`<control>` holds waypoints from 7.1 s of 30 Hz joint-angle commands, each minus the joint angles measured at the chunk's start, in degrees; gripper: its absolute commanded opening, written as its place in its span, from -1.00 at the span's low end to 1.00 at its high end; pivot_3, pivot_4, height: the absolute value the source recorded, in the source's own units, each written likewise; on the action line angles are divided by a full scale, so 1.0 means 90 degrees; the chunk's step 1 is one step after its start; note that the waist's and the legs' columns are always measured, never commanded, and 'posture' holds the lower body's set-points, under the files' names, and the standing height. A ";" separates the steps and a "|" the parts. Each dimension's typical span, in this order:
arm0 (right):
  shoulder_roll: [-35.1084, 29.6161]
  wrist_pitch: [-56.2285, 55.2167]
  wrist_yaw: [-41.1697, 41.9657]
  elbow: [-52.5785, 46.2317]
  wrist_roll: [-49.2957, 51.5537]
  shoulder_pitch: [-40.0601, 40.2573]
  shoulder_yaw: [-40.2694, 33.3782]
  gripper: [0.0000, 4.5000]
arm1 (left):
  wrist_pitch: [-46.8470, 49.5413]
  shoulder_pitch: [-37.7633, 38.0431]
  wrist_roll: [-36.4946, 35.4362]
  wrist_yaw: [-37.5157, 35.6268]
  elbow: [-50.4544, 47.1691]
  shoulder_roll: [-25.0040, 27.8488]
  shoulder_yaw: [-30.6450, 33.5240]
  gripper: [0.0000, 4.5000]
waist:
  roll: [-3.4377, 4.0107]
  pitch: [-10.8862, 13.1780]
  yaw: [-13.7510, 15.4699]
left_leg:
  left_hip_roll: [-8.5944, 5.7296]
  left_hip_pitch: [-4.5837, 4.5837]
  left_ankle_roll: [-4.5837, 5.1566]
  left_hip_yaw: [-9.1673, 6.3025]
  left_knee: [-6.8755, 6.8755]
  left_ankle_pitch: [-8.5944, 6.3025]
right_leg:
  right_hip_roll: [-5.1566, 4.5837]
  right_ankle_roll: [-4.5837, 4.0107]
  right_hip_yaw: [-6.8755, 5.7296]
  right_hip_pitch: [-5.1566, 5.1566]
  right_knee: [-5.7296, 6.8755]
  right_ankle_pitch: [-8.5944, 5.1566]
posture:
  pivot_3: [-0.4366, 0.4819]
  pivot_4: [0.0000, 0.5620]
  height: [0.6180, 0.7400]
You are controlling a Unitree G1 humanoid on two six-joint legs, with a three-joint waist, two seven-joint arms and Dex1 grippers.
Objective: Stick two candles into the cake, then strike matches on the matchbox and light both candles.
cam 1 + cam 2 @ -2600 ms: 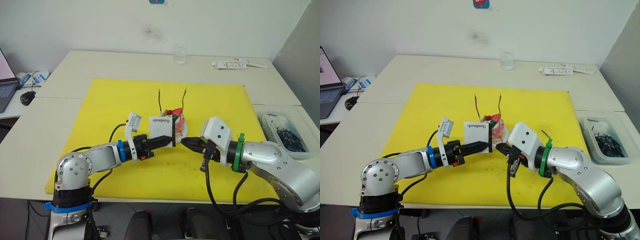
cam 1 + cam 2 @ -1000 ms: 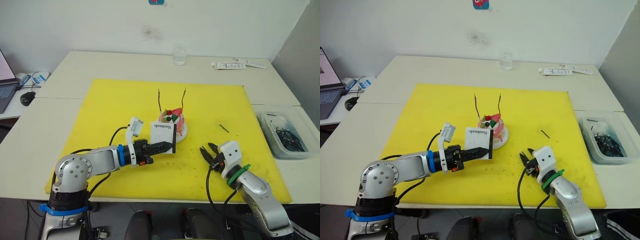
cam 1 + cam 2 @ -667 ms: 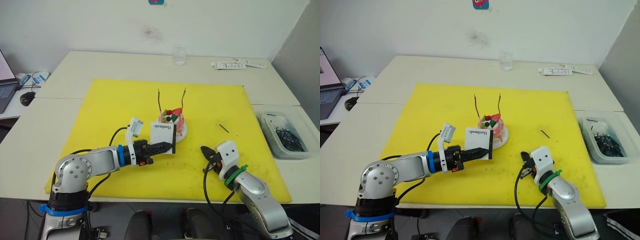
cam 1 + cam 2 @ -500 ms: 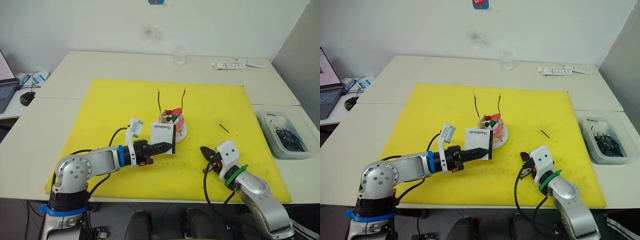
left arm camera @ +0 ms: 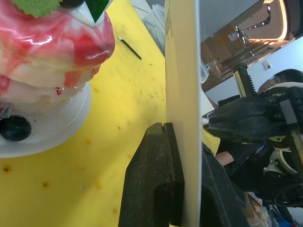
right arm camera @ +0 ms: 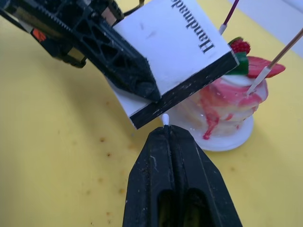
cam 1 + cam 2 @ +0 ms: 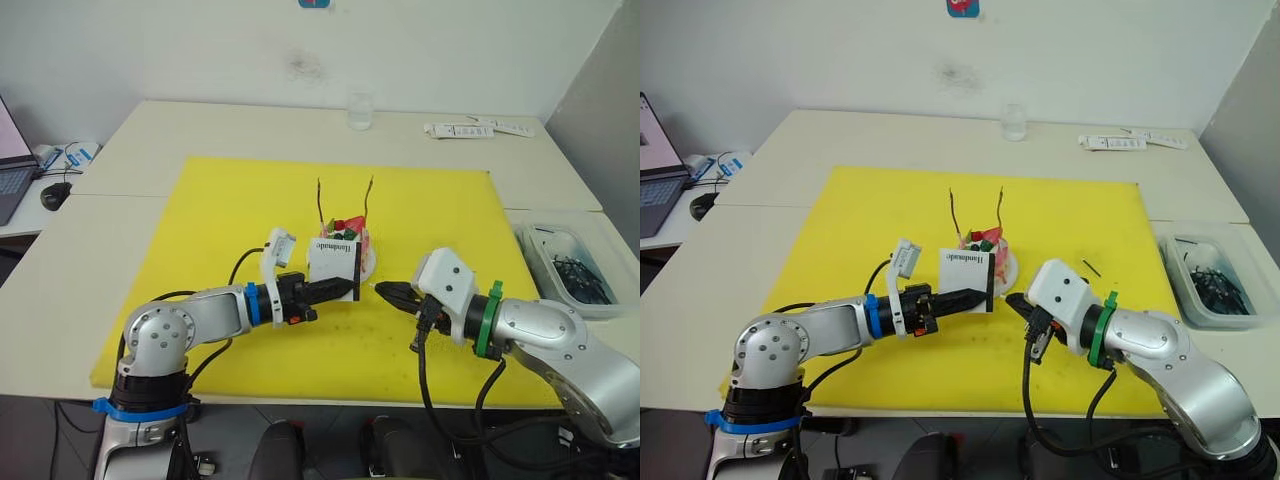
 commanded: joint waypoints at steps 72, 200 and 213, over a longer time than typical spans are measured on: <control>0.1110 -0.0721 -0.0019 0.2386 -0.1191 -0.3475 0.0745 -0.99 | -0.0780 0.1340 0.0294 -0.1126 -0.0660 0.1626 0.0426 -1.00 | -0.0005 0.0022 0.0027 | 0.0016 -0.0002 -0.0001 -0.0002 -0.0002 0.0001 | -0.0013 -0.0014 -0.0006 -0.0013 0.0009 -0.0002 | -0.05 -0.47 1.00; 0.0584 -0.0559 -0.2251 0.4258 -0.2052 -0.0291 -0.4592 -0.99 | -0.0612 0.0938 0.0699 -0.1337 -0.0672 0.0544 -0.0475 -1.00 | 0.0010 0.0018 -0.0016 | -0.0005 -0.0001 0.0000 0.0013 -0.0001 0.0001 | 0.0008 -0.0011 0.0010 -0.0008 0.0007 -0.0002 | -0.05 -0.47 1.00; 0.0535 -0.1072 -0.2310 0.3529 -0.1525 -0.0223 -0.4781 0.84 | -0.0635 0.1020 0.0768 -0.1308 -0.0681 0.0544 -0.0403 -1.00 | 0.0027 0.0014 -0.0017 | -0.0002 -0.0001 0.0000 0.0015 -0.0002 0.0001 | 0.0010 -0.0011 0.0013 -0.0008 0.0008 -0.0003 | -0.05 -0.47 1.00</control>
